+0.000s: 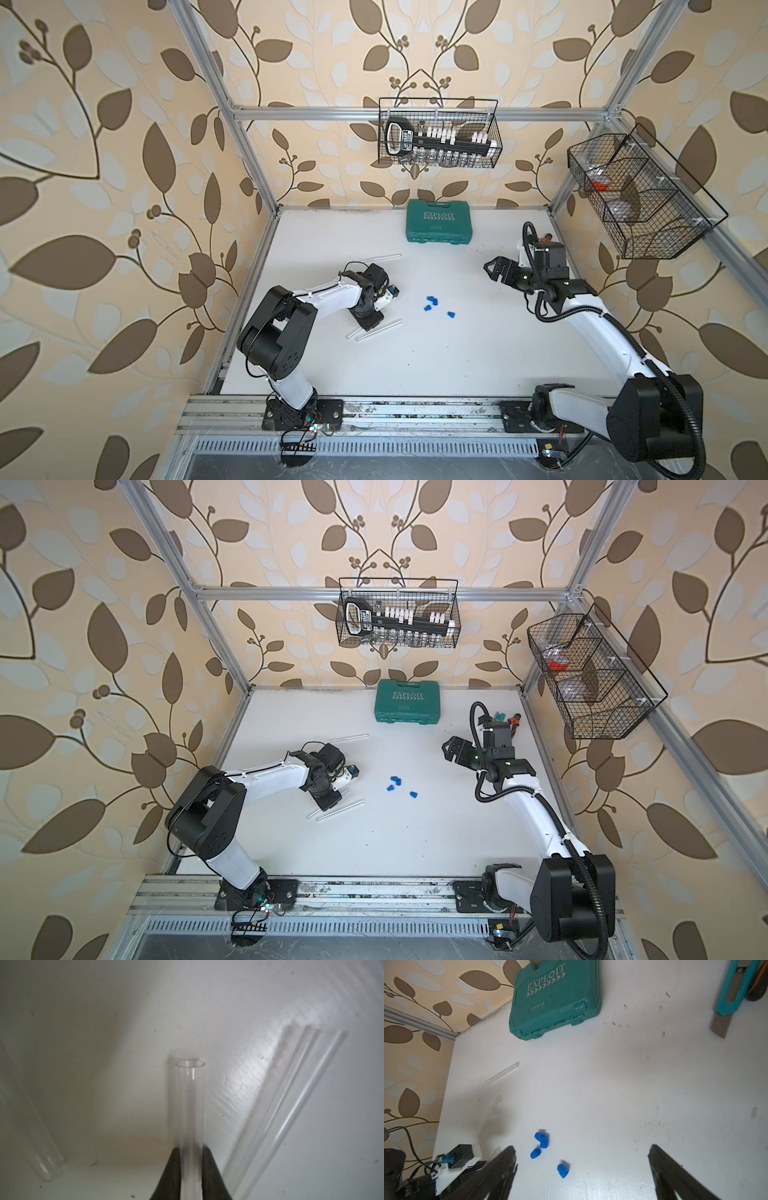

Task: Insert stoppers into test tubes
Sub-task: Pick up the test tube at the center of the board, then adjust the test tube.

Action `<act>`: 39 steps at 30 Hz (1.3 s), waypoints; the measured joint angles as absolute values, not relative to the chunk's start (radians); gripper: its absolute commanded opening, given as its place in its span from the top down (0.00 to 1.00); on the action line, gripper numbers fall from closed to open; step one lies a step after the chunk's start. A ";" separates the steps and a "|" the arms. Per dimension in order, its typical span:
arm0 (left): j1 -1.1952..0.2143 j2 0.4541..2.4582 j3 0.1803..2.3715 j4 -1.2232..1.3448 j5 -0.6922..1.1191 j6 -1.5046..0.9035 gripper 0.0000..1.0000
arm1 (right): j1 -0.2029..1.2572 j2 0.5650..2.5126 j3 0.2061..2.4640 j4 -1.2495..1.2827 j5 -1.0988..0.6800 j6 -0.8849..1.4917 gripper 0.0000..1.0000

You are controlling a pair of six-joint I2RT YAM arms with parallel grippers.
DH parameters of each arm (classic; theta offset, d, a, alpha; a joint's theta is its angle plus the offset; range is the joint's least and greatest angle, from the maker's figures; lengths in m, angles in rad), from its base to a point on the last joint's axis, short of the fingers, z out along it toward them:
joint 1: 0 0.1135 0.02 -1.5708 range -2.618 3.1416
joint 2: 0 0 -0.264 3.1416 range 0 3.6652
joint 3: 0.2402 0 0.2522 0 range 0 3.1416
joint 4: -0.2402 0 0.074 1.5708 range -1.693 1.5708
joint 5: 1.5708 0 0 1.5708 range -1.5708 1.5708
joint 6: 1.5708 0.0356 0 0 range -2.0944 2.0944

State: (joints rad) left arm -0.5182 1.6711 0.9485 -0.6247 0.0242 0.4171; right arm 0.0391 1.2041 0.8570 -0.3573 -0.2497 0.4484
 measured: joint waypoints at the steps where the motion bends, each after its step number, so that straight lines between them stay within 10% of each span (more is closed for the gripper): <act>1: -0.518 1.671 0.949 -0.625 0.022 0.417 0.86 | 0.039 1.204 0.857 -0.358 -0.248 0.449 0.03; 17: -0.519 1.349 0.908 -0.539 0.166 0.492 0.88 | 0.183 1.190 0.857 -0.374 -0.443 0.525 0.09; 39: -0.545 1.217 0.828 -0.361 0.394 0.666 0.88 | 0.625 1.459 1.084 -0.371 -0.580 0.725 0.45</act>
